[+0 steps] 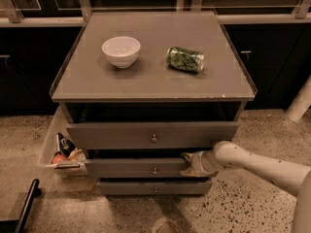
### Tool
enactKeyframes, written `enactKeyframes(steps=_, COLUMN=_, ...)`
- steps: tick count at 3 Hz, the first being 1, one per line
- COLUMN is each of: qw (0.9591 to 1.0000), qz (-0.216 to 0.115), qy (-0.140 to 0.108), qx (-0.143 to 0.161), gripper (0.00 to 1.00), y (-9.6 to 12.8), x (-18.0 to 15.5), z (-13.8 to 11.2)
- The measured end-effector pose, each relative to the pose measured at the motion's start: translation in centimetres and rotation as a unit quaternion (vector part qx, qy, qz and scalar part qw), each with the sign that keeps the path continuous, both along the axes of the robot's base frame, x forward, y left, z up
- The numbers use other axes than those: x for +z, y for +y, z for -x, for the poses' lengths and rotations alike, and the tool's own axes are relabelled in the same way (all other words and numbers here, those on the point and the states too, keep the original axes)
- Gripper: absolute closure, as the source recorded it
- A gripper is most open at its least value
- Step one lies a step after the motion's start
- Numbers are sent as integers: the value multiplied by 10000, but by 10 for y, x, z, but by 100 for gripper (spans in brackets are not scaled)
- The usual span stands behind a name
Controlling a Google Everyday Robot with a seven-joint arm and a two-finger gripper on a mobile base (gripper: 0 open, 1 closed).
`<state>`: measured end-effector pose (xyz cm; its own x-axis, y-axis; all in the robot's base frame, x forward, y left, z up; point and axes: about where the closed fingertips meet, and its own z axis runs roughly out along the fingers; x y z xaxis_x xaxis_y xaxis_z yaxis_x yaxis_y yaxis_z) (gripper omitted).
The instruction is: Open middle drawer
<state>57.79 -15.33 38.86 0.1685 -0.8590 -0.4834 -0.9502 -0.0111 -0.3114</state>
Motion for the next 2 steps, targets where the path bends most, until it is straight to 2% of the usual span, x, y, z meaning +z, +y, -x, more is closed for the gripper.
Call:
enactKeyframes(steps=1, qw=10000, qz=0, qy=0, qx=0, gripper=88, y=0, x=7, z=-1)
enactKeyframes(steps=2, qw=10000, qz=0, qy=0, qx=0, gripper=86, y=0, x=7, z=-1)
